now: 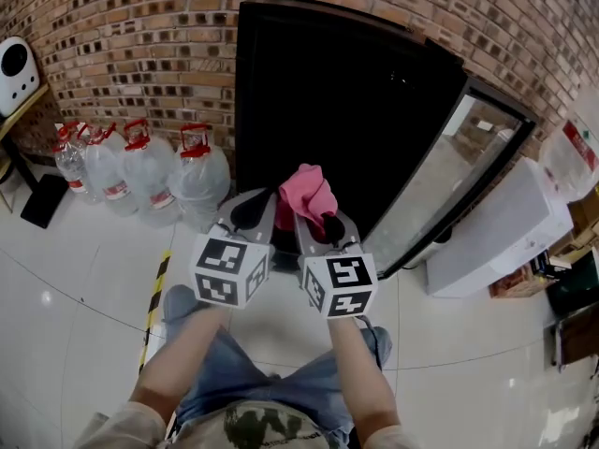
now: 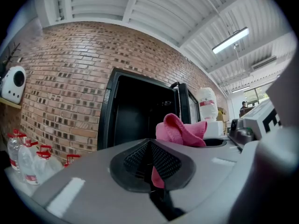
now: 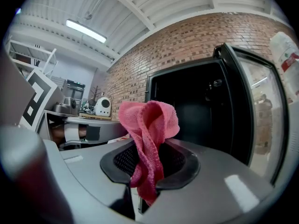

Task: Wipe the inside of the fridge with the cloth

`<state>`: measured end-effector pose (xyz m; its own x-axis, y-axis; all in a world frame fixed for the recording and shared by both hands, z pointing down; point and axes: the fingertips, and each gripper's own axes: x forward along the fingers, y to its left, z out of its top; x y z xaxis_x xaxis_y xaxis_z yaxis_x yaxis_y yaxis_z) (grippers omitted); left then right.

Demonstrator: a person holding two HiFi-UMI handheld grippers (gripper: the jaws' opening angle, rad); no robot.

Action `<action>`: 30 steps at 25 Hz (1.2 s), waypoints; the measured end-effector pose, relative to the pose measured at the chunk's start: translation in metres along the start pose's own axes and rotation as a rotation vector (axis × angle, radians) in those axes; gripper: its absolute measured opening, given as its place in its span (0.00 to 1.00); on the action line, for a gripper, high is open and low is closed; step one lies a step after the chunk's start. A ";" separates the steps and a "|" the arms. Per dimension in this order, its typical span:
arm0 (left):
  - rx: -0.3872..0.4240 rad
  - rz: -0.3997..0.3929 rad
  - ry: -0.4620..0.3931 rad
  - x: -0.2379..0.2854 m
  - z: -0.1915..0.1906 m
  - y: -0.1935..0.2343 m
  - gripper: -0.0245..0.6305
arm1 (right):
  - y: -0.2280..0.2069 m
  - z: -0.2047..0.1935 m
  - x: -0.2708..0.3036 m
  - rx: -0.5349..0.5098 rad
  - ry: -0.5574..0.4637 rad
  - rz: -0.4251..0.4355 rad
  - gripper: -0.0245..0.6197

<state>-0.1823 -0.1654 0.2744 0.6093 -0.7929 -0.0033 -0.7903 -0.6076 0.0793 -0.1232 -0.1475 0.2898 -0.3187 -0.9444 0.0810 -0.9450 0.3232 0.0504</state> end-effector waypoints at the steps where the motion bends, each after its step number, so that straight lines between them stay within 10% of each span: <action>1: 0.002 0.007 -0.003 0.008 0.001 0.006 0.03 | -0.004 0.001 0.009 -0.001 0.001 0.001 0.20; 22: 0.026 0.059 0.008 0.135 0.011 0.069 0.03 | -0.070 0.024 0.142 -0.009 -0.034 0.034 0.20; 30: -0.013 0.070 -0.002 0.127 0.035 0.081 0.03 | -0.045 0.089 0.168 0.002 -0.119 0.160 0.20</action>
<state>-0.1716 -0.3171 0.2456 0.5528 -0.8333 0.0007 -0.8298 -0.5504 0.0925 -0.1405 -0.3256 0.2122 -0.4711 -0.8816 -0.0309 -0.8818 0.4696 0.0447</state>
